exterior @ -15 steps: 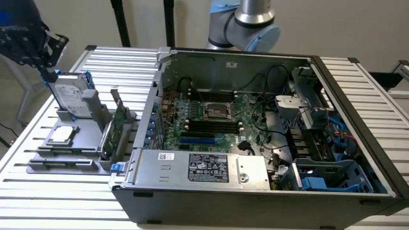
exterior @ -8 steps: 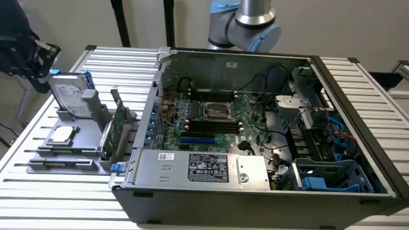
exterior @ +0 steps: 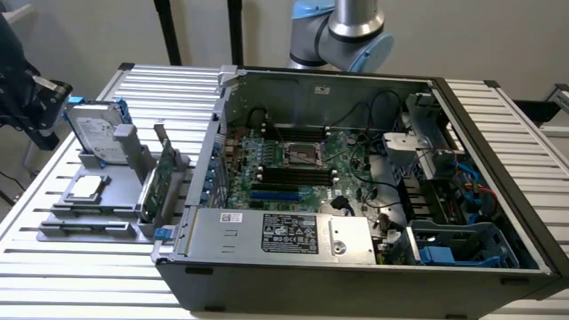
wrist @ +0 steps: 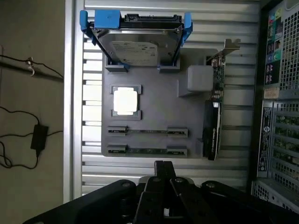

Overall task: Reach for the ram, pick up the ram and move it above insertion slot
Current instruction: 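Reach for the ram, then pick up the ram and move it above insertion slot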

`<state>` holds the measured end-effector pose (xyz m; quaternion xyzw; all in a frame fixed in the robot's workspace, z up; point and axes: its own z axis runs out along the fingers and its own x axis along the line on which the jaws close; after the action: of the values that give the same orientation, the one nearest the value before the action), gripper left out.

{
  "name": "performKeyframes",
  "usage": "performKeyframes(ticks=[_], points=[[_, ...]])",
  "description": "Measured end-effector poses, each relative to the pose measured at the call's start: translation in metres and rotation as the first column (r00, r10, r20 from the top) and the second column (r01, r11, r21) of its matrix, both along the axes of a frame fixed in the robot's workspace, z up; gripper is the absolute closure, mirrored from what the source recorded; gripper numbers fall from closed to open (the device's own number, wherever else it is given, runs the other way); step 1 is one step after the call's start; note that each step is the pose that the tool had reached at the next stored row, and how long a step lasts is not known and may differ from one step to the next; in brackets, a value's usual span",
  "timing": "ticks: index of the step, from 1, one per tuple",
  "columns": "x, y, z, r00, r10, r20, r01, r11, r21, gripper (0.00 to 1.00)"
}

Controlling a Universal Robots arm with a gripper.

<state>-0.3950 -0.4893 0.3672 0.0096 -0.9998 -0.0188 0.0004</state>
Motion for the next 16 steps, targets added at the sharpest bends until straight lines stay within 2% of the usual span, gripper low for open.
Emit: performKeyframes(ticks=[1, 2, 9, 12, 16], points=[[0.0001, -0.003, -0.0001, 1.0, 0.0, -0.0004, 0.0, 1.0, -0.0002, 0.89], [0.0002, -0.0039, -0.0002, 1.0, 0.0, -0.0015, 0.0, 1.0, -0.0001, 0.89], [0.0002, -0.0039, -0.0001, 1.0, 0.001, -0.0019, -0.001, 1.0, -0.0002, 0.89], [0.0002, -0.0037, -0.0003, 0.999, 0.045, -0.0018, -0.045, 0.999, -0.0001, 0.89], [0.0002, -0.0036, -0.0008, 0.993, 0.118, -0.0018, -0.118, 0.993, -0.0001, 0.89]])
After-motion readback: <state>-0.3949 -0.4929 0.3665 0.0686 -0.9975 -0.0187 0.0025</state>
